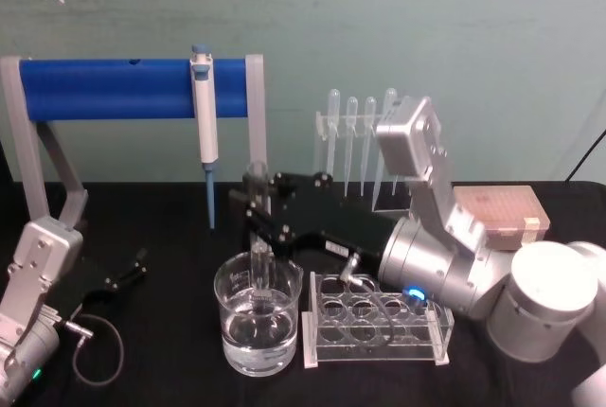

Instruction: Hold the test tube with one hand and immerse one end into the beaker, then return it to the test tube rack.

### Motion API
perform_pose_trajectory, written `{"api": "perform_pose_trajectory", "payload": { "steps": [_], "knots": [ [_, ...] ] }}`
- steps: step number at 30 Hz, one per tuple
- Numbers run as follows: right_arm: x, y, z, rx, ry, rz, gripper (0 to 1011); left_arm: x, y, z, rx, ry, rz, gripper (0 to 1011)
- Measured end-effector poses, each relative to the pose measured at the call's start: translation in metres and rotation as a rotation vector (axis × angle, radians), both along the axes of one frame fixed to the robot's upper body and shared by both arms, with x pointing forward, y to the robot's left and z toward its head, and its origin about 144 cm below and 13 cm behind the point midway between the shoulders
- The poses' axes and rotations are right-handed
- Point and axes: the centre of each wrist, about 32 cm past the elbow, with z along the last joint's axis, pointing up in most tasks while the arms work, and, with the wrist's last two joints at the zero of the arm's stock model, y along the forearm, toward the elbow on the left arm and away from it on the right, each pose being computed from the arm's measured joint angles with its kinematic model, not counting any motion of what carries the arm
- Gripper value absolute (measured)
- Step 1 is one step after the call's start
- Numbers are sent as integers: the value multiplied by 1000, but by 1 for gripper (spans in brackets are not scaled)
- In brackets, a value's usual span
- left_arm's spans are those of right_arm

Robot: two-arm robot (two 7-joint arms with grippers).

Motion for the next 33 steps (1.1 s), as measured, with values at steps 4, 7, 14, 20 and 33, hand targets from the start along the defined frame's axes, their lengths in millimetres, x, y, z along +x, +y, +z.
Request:
{"api": "perform_pose_trajectory", "payload": {
  "steps": [4, 7, 14, 20, 33],
  "knots": [
    [-2, -2, 20, 2, -10, 2, 228, 0, 0, 0, 0, 0, 0, 1000],
    [-4, -5, 31, 3, -10, -4, 228, 0, 0, 0, 0, 0, 0, 1000],
    [-9, -17, 44, 5, -18, -39, 228, 0, 0, 0, 0, 0, 0, 1000],
    [-15, -40, 48, 0, -24, -112, 228, 0, 0, 0, 0, 0, 0, 1000],
    [-32, -75, 32, 9, 7, -212, 228, 0, 0, 0, 0, 0, 0, 1000]
  ]
}}
